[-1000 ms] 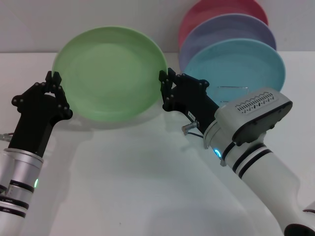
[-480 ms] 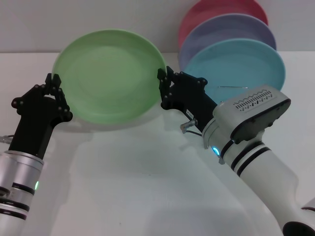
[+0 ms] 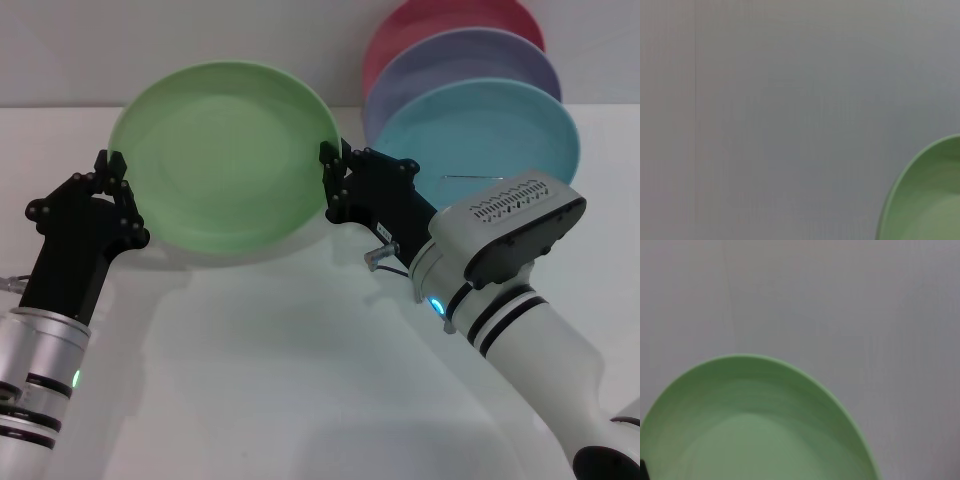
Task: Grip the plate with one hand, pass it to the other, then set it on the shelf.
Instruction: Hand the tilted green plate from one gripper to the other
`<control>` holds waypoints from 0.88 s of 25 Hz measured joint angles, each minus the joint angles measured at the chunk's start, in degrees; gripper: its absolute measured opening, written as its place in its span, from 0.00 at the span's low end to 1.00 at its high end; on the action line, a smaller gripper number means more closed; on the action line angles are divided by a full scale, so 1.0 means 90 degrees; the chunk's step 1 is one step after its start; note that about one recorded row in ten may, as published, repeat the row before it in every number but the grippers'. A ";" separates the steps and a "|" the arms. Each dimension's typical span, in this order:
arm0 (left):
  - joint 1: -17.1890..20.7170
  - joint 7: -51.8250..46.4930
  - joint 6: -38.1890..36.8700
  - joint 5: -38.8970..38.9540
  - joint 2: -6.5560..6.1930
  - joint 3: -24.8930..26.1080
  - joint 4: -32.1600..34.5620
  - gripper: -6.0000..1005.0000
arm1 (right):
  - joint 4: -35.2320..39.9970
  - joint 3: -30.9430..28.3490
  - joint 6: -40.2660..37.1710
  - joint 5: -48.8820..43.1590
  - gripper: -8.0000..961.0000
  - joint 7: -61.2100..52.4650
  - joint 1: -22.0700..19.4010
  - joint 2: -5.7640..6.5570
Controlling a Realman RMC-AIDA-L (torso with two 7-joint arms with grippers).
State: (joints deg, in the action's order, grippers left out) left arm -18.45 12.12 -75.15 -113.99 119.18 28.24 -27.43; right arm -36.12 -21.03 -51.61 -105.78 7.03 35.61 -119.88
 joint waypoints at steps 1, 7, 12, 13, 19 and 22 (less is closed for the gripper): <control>0.0000 0.0000 0.0000 0.0000 0.0000 -0.0004 0.0000 0.17 | 0.0000 0.0000 0.0001 0.0000 0.10 0.0000 0.0000 0.0000; -0.0003 0.0001 0.0012 0.0001 0.0000 -0.0004 0.0000 0.17 | -0.0016 0.0006 0.0002 -0.0022 0.10 0.0000 -0.0001 0.0000; -0.0018 0.0001 0.0037 0.0000 0.0000 0.0013 0.0001 0.17 | -0.0020 0.0010 0.0002 -0.0024 0.09 0.0000 -0.0012 0.0000; -0.0022 0.0001 0.0040 -0.0001 0.0000 0.0017 0.0001 0.17 | -0.0020 0.0008 0.0003 -0.0024 0.09 0.0000 -0.0015 0.0000; -0.0053 0.0000 0.0054 0.0071 0.0000 -0.0005 0.0008 0.18 | -0.0020 0.0007 0.0003 -0.0024 0.09 0.0001 -0.0029 0.0000; -0.0054 0.0001 0.0056 0.0074 0.0000 -0.0016 0.0004 0.18 | -0.0016 0.0006 0.0002 -0.0018 0.09 0.0001 -0.0030 0.0000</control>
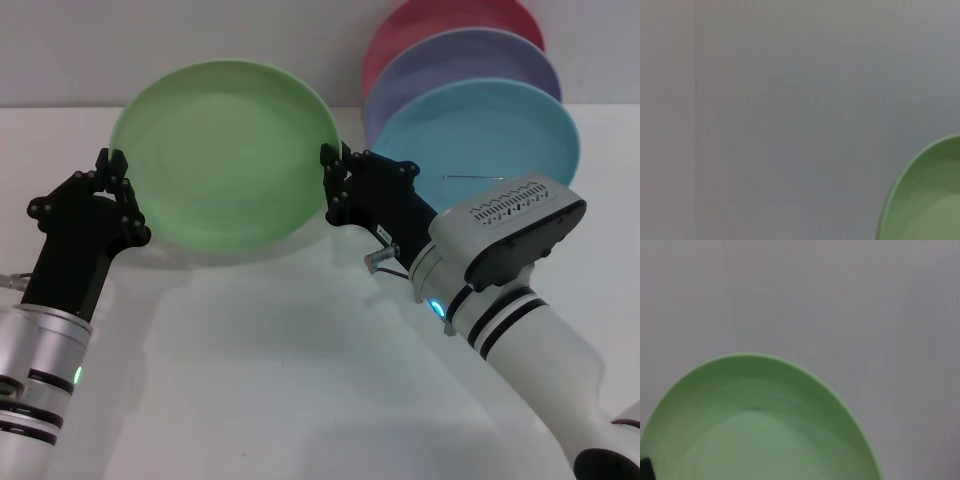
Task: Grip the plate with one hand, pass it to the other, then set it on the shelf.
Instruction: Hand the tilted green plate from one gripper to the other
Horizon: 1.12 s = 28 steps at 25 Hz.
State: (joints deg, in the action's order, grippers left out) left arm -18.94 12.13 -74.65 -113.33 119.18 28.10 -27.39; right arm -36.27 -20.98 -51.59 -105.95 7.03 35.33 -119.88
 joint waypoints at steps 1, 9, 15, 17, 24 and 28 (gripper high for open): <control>-0.0001 0.0000 0.0001 0.0002 0.0000 -0.0005 -0.0001 0.18 | 0.0002 -0.0001 0.0000 0.0001 0.09 0.0000 0.0000 0.0000; -0.0005 0.0000 0.0004 0.0005 0.0000 -0.0017 -0.0004 0.18 | 0.0016 -0.0004 0.0000 0.0009 0.09 0.0000 0.0017 0.0000; -0.0007 0.0000 0.0004 0.0007 0.0000 -0.0017 -0.0003 0.18 | 0.0017 -0.0004 0.0000 -0.0007 0.09 0.0000 0.0019 0.0000; -0.0013 0.0000 0.0007 0.0008 0.0000 -0.0017 -0.0003 0.19 | 0.0017 -0.0004 -0.0001 -0.0012 0.09 0.0000 0.0019 0.0000; -0.0015 0.0000 0.0014 0.0009 0.0000 -0.0030 -0.0003 0.19 | 0.0016 -0.0003 -0.0001 0.0000 0.05 0.0000 0.0019 0.0000; -0.0015 0.0000 0.0014 0.0009 0.0000 -0.0036 -0.0003 0.19 | 0.0016 -0.0004 -0.0001 0.0017 0.04 0.0000 0.0019 0.0000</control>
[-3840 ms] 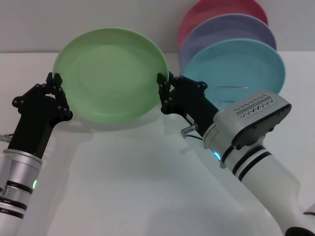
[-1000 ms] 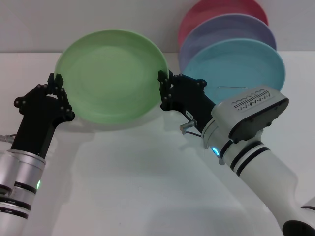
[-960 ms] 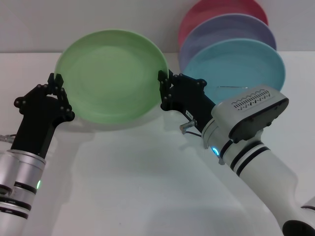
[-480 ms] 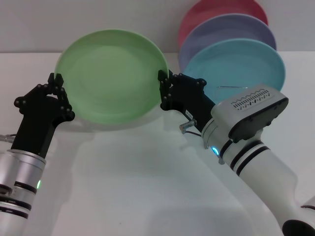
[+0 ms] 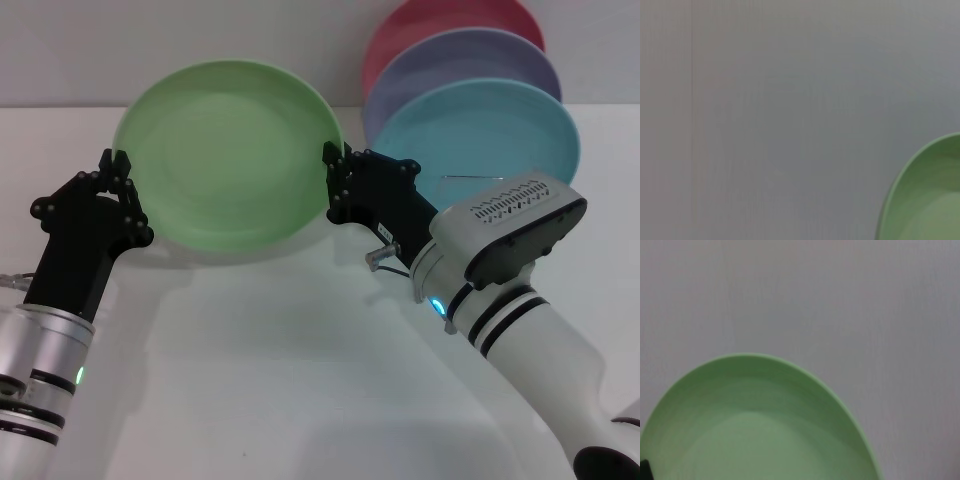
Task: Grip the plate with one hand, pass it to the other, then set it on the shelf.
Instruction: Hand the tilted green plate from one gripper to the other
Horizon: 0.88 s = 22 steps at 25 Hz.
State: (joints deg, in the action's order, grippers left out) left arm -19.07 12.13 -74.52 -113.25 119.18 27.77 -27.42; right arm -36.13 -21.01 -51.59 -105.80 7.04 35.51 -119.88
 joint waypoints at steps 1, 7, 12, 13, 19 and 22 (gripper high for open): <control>0.0000 0.0000 0.0000 -0.0001 0.0000 0.0000 0.0000 0.19 | 0.0000 -0.0001 0.0000 0.0001 0.04 0.0000 0.0000 0.0000; 0.0000 0.0000 0.0000 -0.0005 0.0000 0.0000 0.0000 0.19 | 0.0000 -0.0009 0.0000 0.0005 0.04 0.0000 0.0000 0.0000; 0.0000 -0.0011 -0.0010 -0.0024 0.0000 0.0000 0.0000 0.20 | 0.0001 -0.0010 0.0000 0.0008 0.04 0.0000 0.0000 0.0000; 0.0000 -0.0011 -0.0013 -0.0030 0.0000 0.0001 0.0000 0.20 | 0.0001 -0.0011 0.0000 0.0009 0.04 0.0000 0.0000 0.0000; -0.0022 -0.0259 -0.0091 -0.0082 -0.0001 -0.0010 0.0042 0.20 | 0.0000 -0.0019 0.0001 0.0009 0.04 0.0000 0.0001 -0.0001; -0.0001 -0.0431 -0.0157 -0.0090 -0.0014 -0.0012 0.0054 0.20 | 0.0000 -0.0018 0.0002 0.0008 0.04 0.0003 0.0001 -0.0001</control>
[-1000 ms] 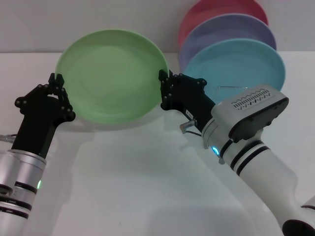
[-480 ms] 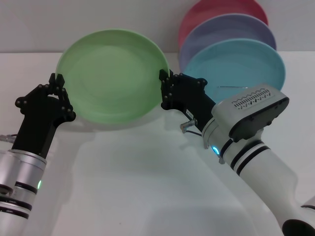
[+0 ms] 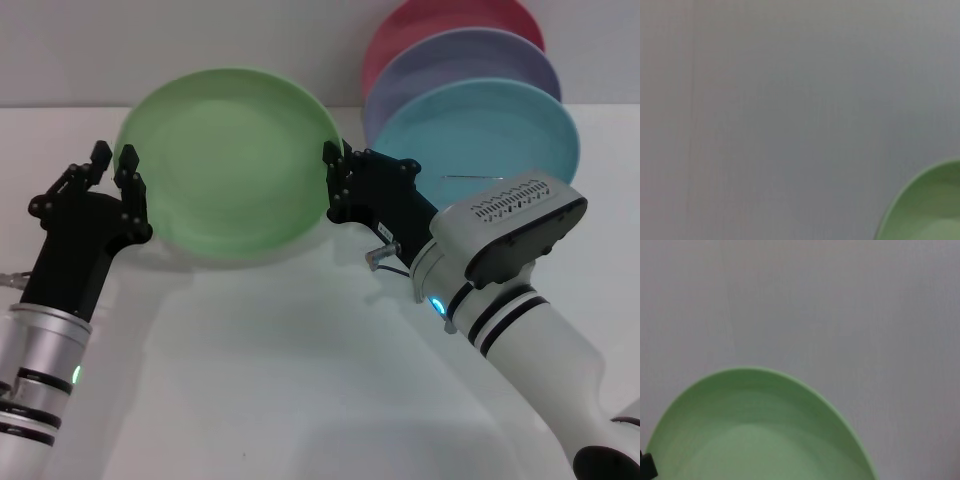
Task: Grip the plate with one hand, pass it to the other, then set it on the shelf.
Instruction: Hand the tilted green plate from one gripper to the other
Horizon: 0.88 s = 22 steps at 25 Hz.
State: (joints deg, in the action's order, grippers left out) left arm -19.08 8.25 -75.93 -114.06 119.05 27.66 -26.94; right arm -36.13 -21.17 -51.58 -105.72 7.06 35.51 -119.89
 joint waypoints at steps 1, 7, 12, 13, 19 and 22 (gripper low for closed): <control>0.0007 -0.0087 -0.0030 -0.0010 -0.0009 0.0000 0.0002 0.20 | 0.0000 0.0000 0.0000 0.0000 0.04 0.0000 0.0000 0.0000; 0.0092 -0.0223 -0.0348 -0.0223 -0.0032 0.0002 -0.0004 0.42 | 0.0007 -0.0013 0.0000 -0.0001 0.04 0.0000 0.0004 0.0000; 0.0212 -0.0599 -0.0908 -0.0247 -0.0044 0.0034 0.0033 0.59 | 0.0011 -0.0020 0.0000 -0.0001 0.04 0.0013 0.0010 0.0000; 0.0212 -0.0599 -0.0908 -0.0247 -0.0044 0.0034 0.0033 0.62 | 0.0011 -0.0020 0.0000 -0.0001 0.04 0.0013 0.0010 0.0000; 0.0299 -0.2498 -0.1555 -0.0240 -0.0076 0.0834 0.0683 0.69 | 0.0000 0.0011 -0.0426 -0.0052 0.04 0.0048 -0.0029 0.0007; 0.0143 -0.3535 -0.1525 -0.0232 -0.0089 0.1322 0.1281 0.71 | -0.0101 0.0075 -0.0867 -0.0156 0.04 0.0057 -0.0170 0.0037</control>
State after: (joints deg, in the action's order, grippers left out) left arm -17.79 -23.57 -89.66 -116.15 118.25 39.56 -15.41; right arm -37.04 -20.50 -59.38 -107.12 7.57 33.98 -119.55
